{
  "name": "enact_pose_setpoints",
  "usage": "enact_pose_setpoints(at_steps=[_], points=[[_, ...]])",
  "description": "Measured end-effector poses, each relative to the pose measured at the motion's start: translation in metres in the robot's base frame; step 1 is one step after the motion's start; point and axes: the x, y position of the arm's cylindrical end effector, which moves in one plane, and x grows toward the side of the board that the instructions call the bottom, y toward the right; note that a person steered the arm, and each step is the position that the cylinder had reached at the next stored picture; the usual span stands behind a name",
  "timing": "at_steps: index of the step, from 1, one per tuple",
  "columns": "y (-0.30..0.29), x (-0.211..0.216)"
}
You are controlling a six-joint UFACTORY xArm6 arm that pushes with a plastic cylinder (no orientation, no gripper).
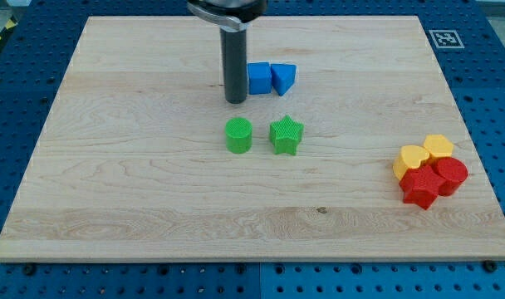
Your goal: Separate the blue blocks from the green blocks
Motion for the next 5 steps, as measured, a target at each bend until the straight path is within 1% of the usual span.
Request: enact_pose_setpoints(at_steps=[1,2,4,5], points=[[-0.007,-0.027],[-0.005,-0.027],[0.058,-0.027],[0.077,-0.024]])
